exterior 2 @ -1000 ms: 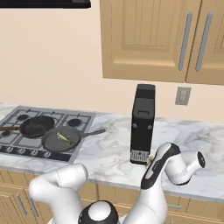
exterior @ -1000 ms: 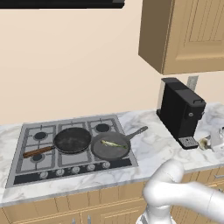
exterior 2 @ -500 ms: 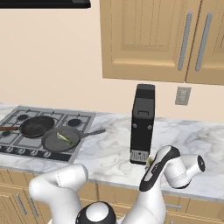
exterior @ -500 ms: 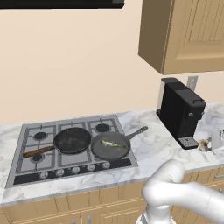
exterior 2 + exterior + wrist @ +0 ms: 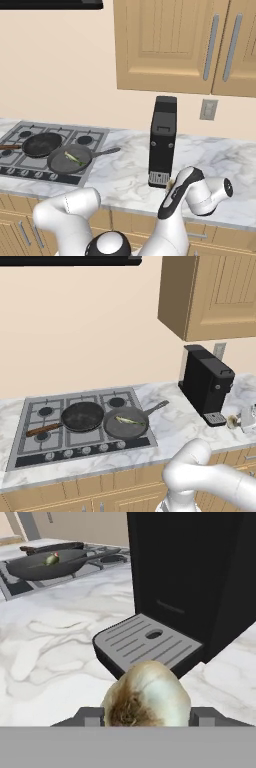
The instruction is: Place both pans onto different burners. Then place the garlic and the fish on different pans.
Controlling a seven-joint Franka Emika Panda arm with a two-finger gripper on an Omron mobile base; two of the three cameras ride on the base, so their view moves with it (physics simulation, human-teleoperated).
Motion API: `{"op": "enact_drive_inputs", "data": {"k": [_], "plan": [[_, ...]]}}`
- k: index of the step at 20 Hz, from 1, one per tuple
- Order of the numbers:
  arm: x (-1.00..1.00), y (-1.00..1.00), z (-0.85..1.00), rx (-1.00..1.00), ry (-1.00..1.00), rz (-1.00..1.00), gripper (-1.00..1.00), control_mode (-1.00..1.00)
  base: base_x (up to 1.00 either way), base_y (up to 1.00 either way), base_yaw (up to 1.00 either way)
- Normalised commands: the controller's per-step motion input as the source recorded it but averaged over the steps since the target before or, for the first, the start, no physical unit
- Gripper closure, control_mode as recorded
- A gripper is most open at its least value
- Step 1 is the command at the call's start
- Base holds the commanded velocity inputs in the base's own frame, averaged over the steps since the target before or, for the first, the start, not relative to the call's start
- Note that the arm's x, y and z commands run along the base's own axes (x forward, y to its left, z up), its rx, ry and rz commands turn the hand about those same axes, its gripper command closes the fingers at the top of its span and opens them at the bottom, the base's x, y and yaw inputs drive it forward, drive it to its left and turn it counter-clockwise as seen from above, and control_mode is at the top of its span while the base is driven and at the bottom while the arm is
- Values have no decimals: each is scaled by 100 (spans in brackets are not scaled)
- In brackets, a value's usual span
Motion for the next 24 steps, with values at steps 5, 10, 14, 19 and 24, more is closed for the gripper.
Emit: {"op": "enact_drive_inputs", "data": {"k": [5,10,14,19,24], "plan": [[-1,33,-18,0,0,0,100,-100,0,0,0],[-2,0,0,0,0,0,100,-100,0,0,0],[-28,0,8,0,-1,0,100,-100,0,0,0],[-40,0,35,0,0,0,100,-100,0,0,0],[-33,10,58,0,1,0,100,-100,0,0,0]]}}
